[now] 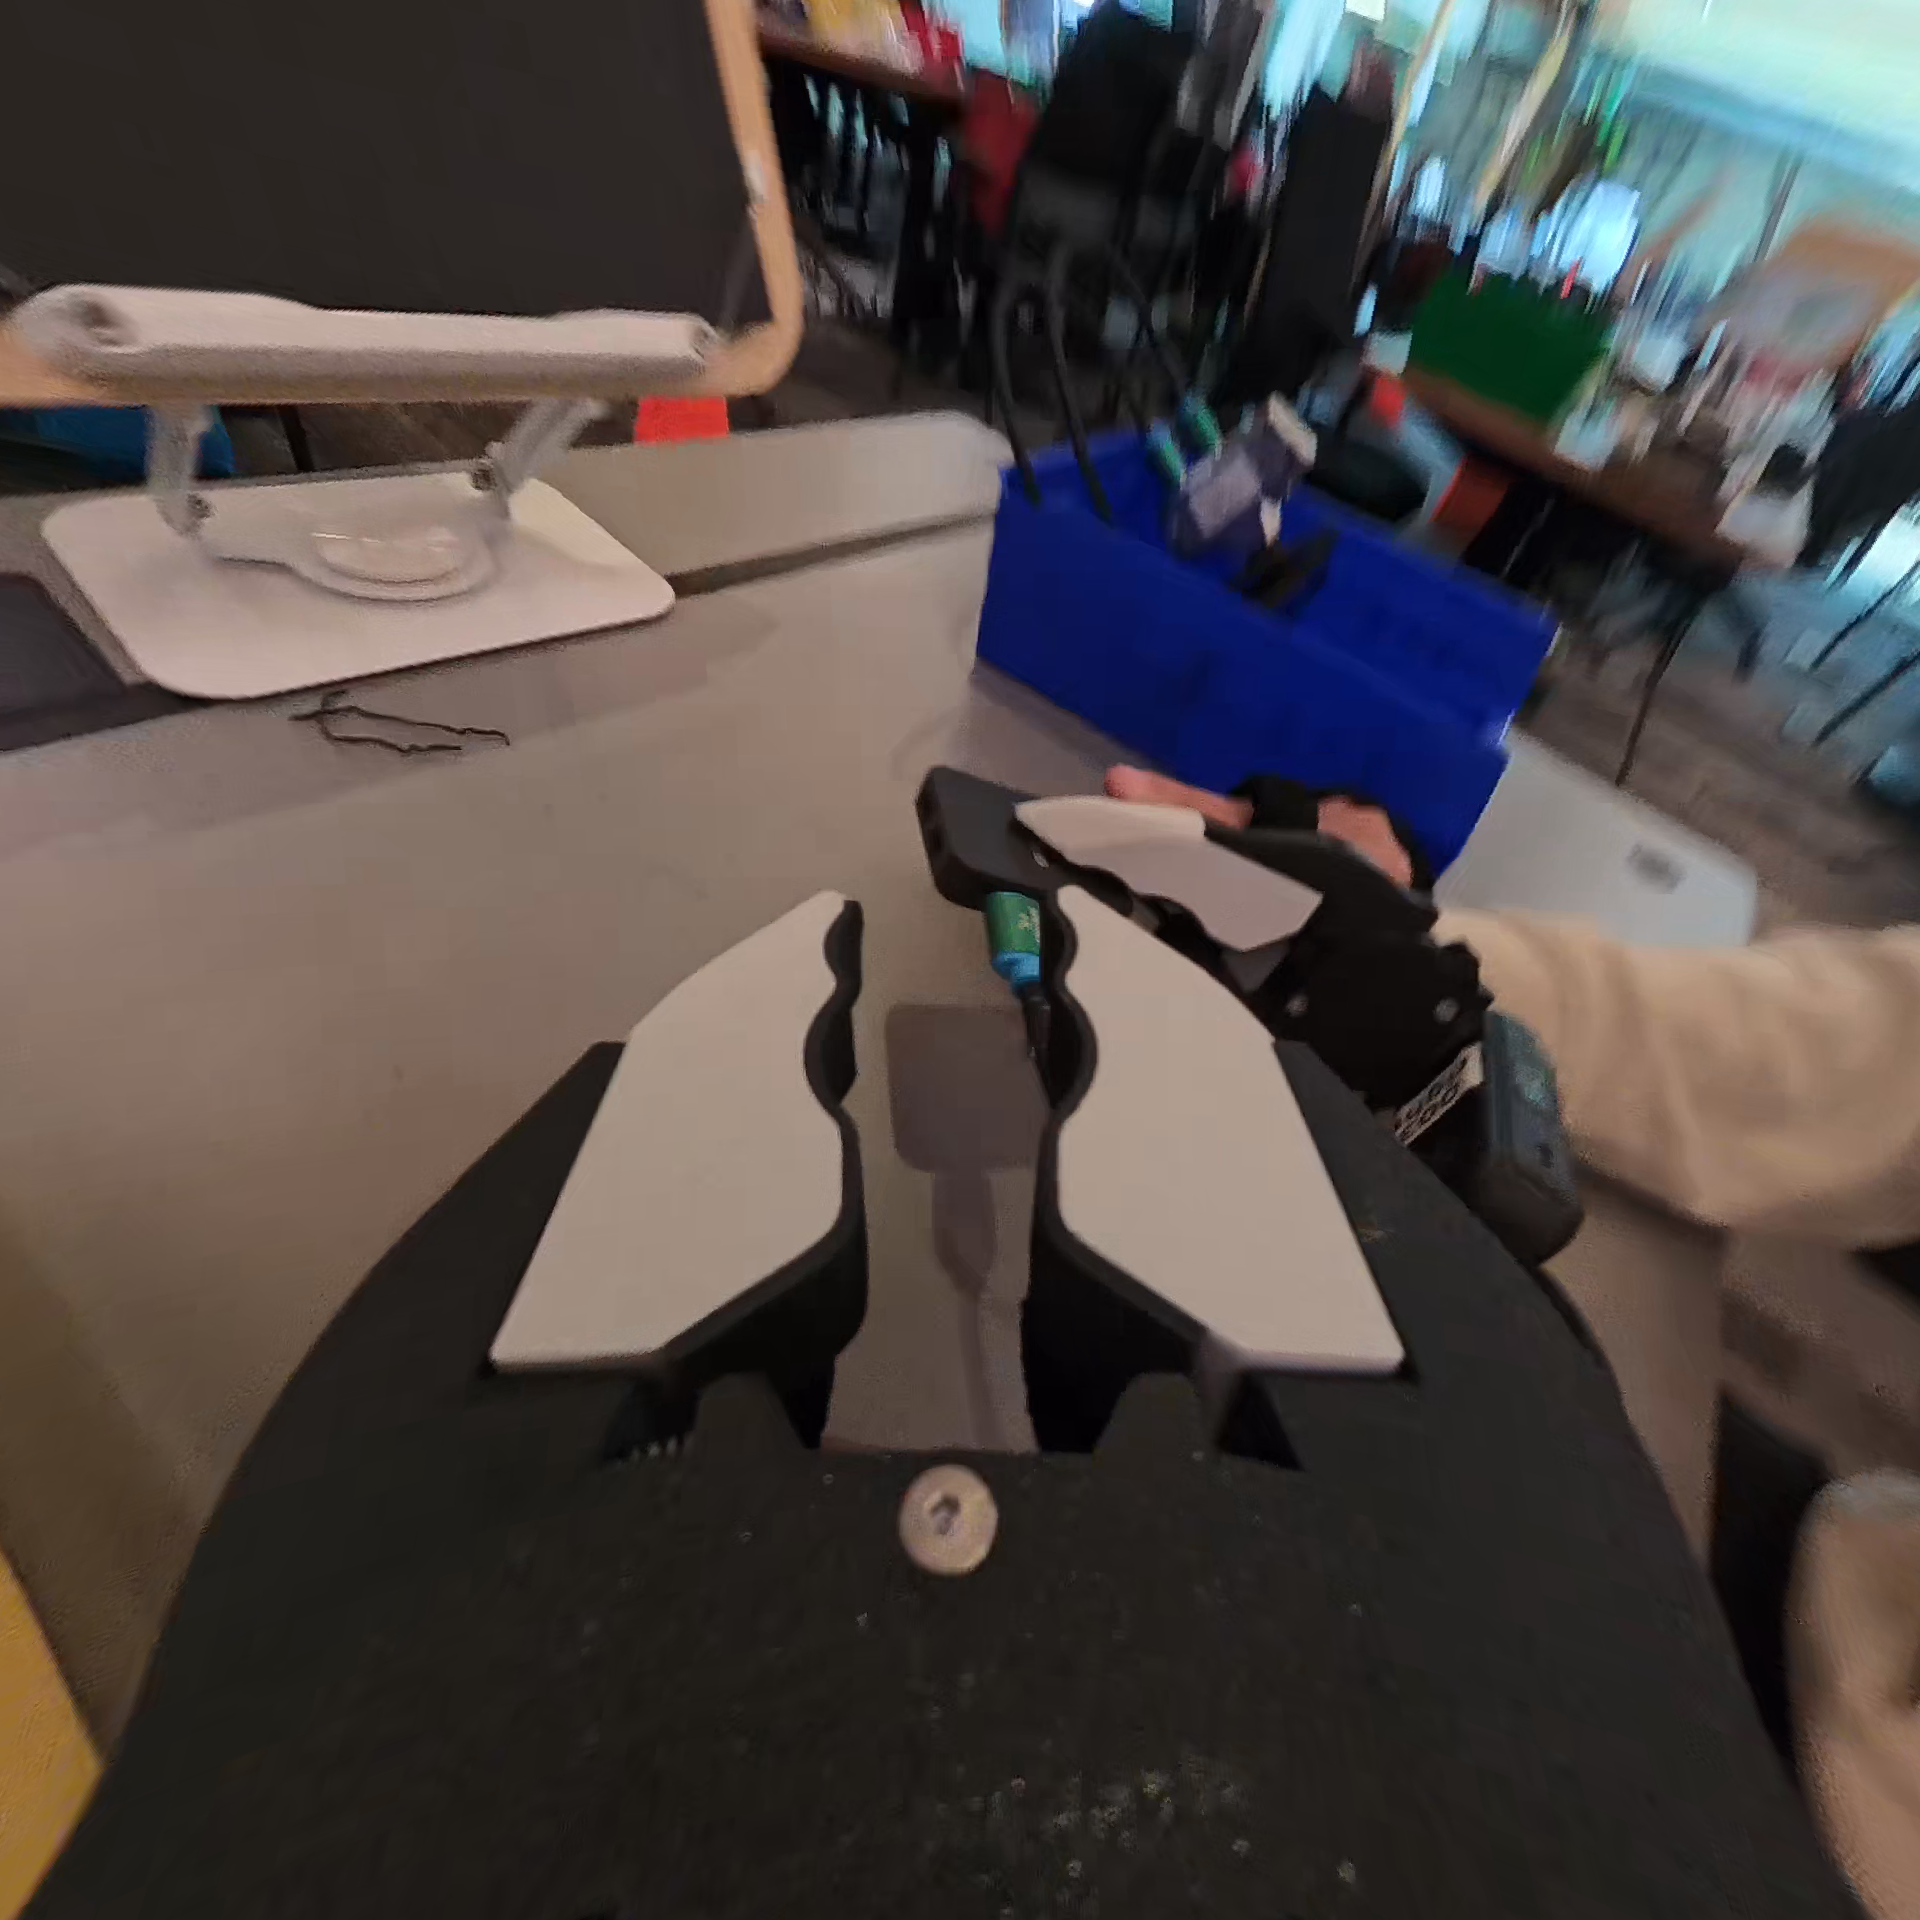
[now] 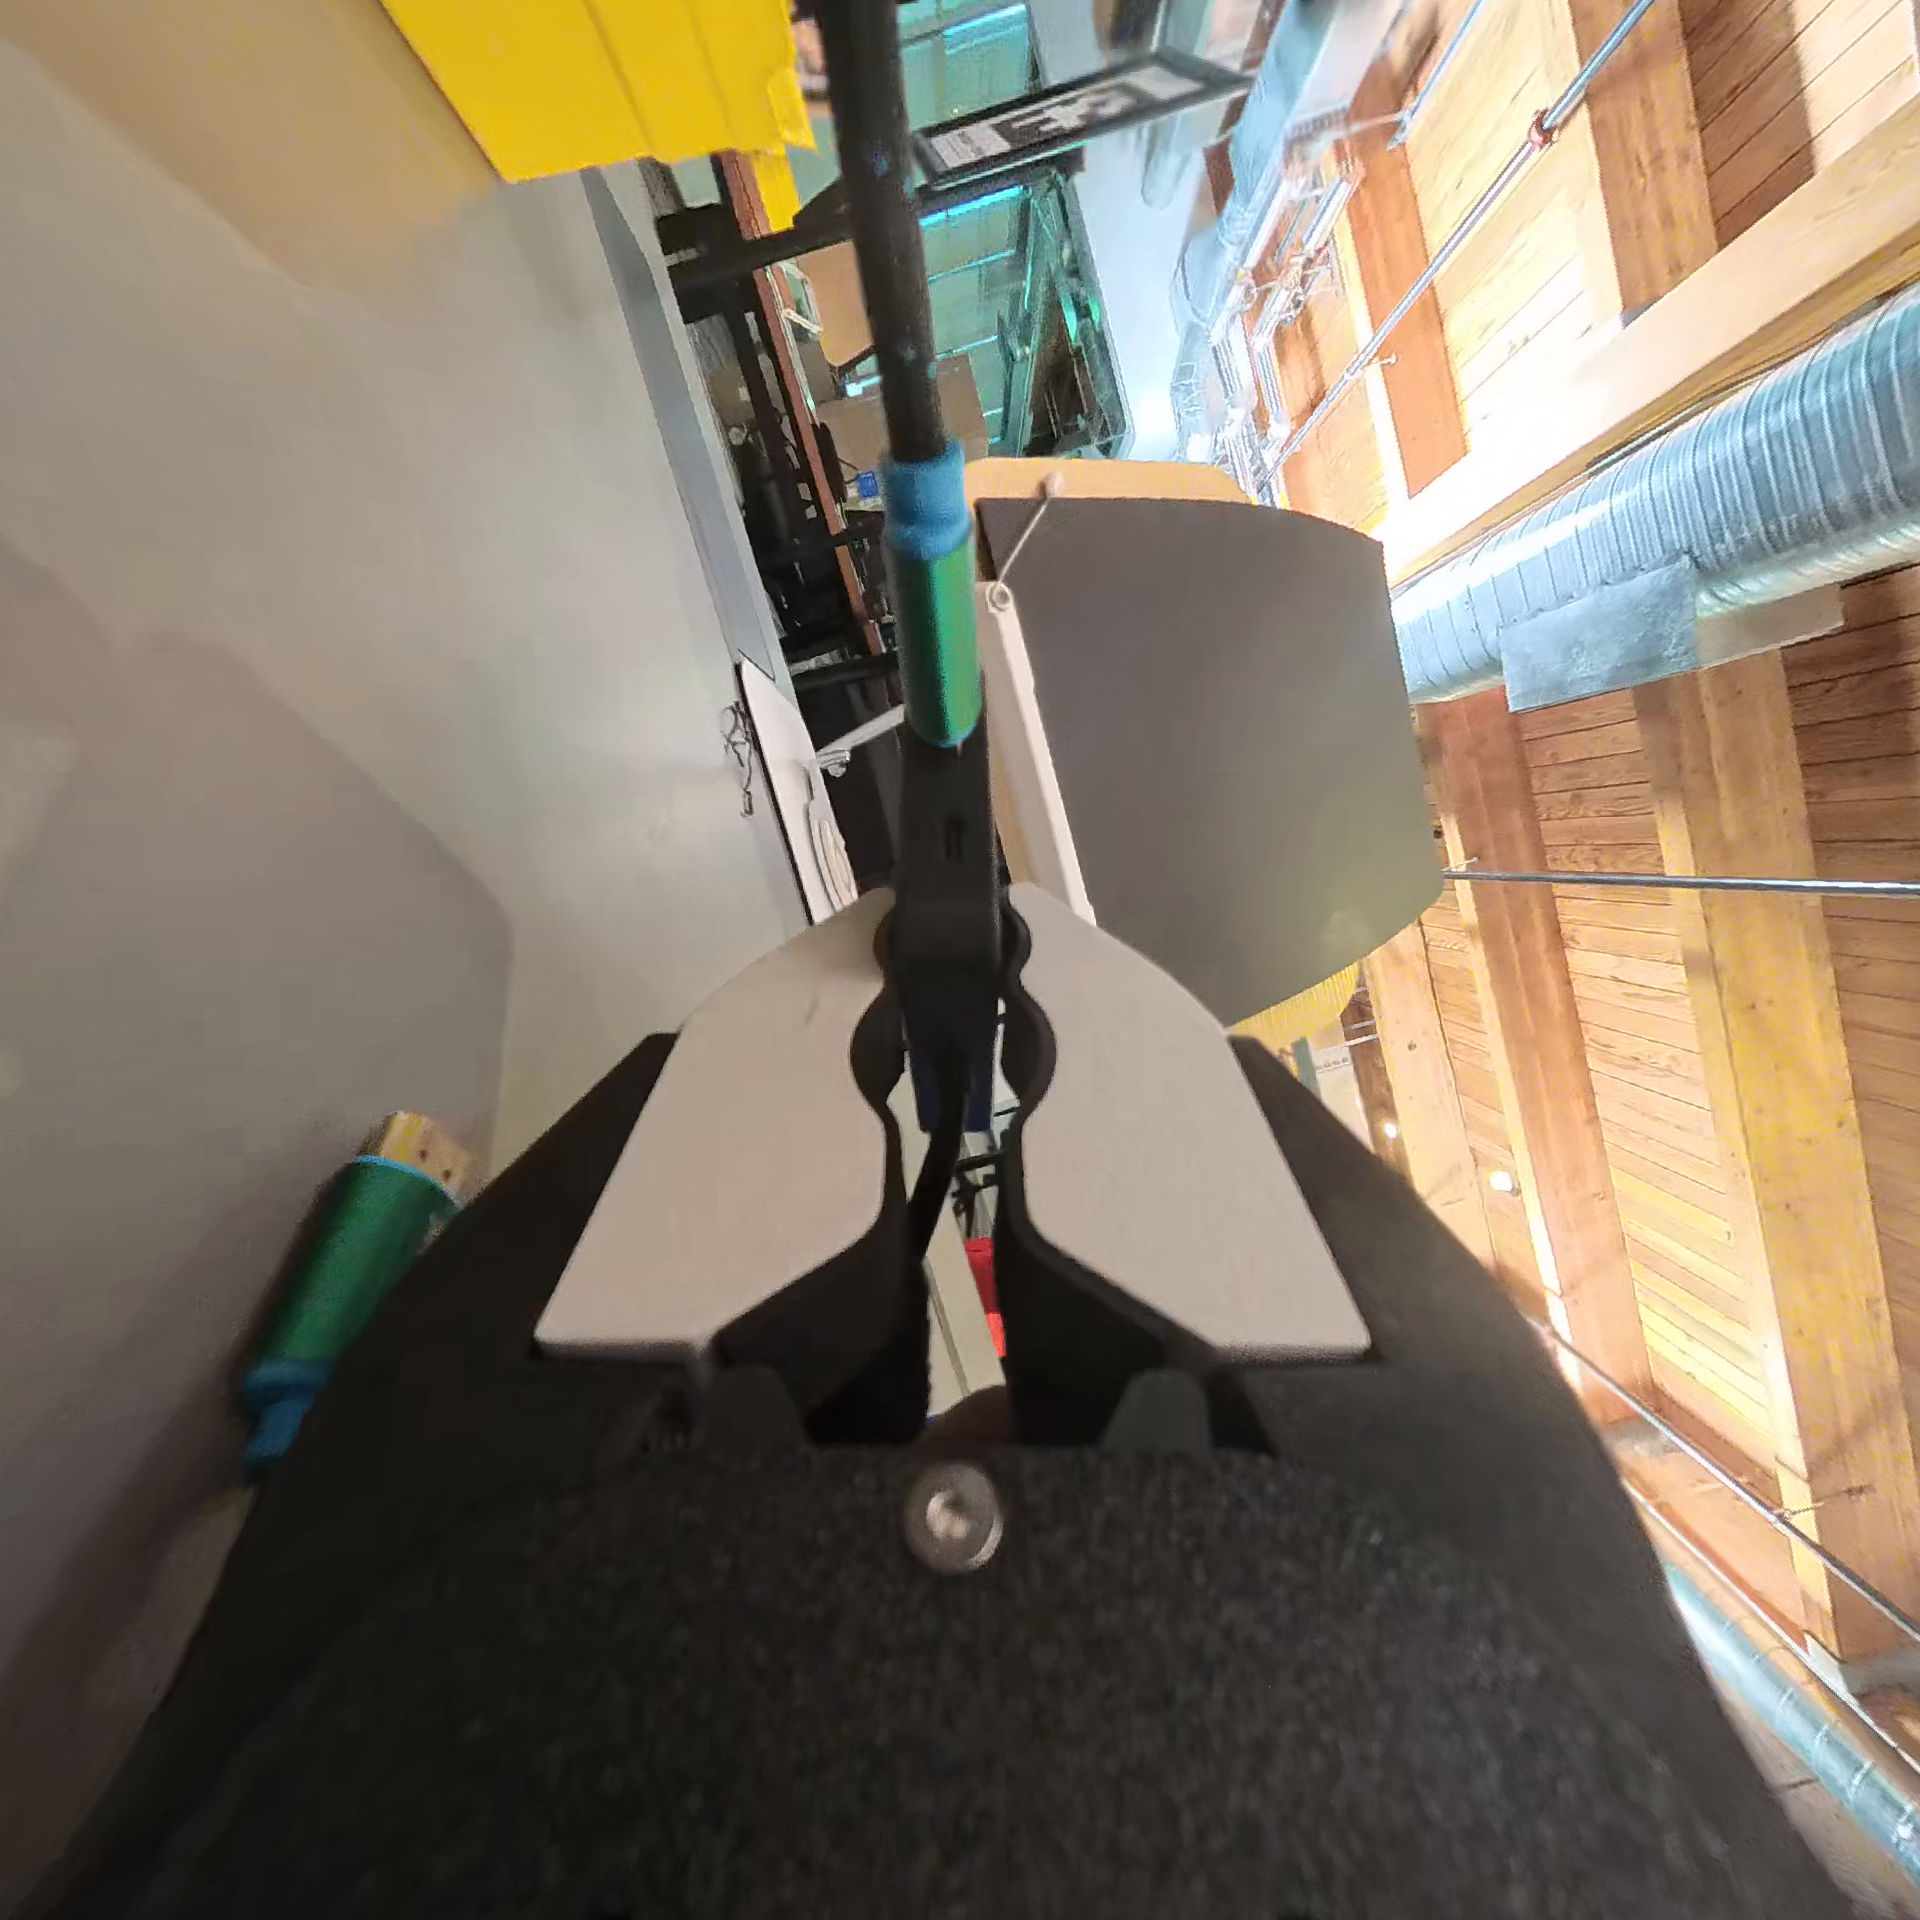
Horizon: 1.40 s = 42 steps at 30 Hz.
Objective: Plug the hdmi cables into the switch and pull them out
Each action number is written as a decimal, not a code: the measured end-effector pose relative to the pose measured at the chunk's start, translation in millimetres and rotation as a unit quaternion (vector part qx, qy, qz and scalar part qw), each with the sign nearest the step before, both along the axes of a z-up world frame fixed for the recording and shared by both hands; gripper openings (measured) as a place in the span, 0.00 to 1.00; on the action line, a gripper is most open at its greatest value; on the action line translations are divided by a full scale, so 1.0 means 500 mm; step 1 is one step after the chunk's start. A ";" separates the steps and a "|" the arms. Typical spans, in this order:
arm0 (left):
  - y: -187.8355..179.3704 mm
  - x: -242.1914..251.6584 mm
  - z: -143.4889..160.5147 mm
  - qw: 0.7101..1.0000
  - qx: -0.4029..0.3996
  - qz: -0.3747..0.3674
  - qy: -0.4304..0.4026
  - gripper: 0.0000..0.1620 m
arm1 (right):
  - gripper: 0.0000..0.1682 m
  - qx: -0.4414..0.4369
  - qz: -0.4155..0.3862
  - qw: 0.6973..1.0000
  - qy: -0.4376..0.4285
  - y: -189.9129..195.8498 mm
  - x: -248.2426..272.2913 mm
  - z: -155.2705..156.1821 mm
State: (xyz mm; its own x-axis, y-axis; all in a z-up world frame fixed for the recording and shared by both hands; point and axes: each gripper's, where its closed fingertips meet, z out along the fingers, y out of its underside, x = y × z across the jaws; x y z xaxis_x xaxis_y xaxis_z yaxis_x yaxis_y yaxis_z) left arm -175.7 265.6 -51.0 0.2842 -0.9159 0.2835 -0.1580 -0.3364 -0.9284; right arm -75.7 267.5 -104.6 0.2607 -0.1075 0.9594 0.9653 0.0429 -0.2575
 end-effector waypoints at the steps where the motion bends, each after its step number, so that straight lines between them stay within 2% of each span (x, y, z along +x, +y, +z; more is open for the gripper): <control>1: 0.013 -0.018 0.000 0.999 -0.024 0.015 -0.021 0.20 | 0.08 0.001 -0.002 1.000 0.006 0.001 0.004 0.002; 2: 0.025 -0.032 -0.015 0.999 -0.038 0.031 -0.020 0.20 | 0.08 0.002 -0.003 1.000 0.013 0.001 0.008 0.005; 4: 0.018 -0.031 -0.074 0.998 -0.029 0.030 0.048 0.20 | 0.08 0.005 0.002 0.999 0.039 0.000 0.012 0.014; 7: -0.030 0.021 -0.130 0.987 0.079 0.011 0.140 0.20 | 0.08 0.002 0.006 0.997 0.072 -0.001 0.015 0.020; 10: -0.065 0.070 -0.107 0.967 0.213 0.032 0.133 0.22 | 0.08 -0.003 0.003 0.998 0.065 0.000 0.013 0.014; 12: -0.075 0.082 -0.088 0.958 0.258 0.044 0.120 0.20 | 0.08 -0.006 0.004 0.998 0.065 -0.001 0.010 0.012; 17: -0.079 0.090 -0.065 0.962 0.255 0.051 0.086 0.18 | 0.08 -0.010 0.006 0.998 0.059 -0.004 0.005 0.011; 25: -0.059 0.082 -0.072 0.965 0.240 0.071 0.084 0.11 | 0.08 0.001 0.009 1.000 0.030 -0.009 -0.005 0.013; 42: -0.065 0.087 -0.081 0.965 0.233 0.072 0.091 0.08 | 0.07 0.018 0.030 0.999 0.024 -0.022 -0.021 0.017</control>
State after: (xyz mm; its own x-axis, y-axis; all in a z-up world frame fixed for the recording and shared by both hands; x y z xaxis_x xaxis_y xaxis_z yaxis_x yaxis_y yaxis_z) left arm -132.3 233.1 -91.6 0.4244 -0.8790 -0.2173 -0.3163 0.0809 -0.9452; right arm -86.2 256.7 -95.9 0.3129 -0.1244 0.9416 0.9475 0.1104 -0.3002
